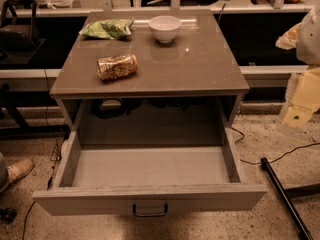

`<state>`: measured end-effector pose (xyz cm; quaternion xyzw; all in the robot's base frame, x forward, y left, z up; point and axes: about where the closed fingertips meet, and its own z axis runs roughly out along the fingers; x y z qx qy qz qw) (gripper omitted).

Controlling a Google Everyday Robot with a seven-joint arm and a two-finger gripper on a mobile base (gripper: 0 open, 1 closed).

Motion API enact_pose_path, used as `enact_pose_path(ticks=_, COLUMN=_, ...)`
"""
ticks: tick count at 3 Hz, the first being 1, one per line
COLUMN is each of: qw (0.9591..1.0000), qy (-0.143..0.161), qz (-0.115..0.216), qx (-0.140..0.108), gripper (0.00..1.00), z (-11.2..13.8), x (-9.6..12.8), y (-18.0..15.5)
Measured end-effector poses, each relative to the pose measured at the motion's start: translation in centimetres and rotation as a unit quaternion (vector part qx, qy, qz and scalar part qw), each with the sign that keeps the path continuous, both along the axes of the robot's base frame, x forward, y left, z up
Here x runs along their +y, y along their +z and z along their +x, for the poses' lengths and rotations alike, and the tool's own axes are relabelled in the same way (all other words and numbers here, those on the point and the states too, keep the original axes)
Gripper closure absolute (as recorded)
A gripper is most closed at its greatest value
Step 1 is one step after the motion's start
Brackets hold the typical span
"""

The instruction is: Place orange can into top drawer

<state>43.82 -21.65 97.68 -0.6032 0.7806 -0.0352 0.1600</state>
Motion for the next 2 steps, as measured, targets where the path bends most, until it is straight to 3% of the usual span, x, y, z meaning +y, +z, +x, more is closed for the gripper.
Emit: enact_pose_path(ticks=2, qw=0.9998, qy=0.005, qz=0.016, qx=-0.008, gripper=0.0, z=0.54, x=0.33, y=0.15)
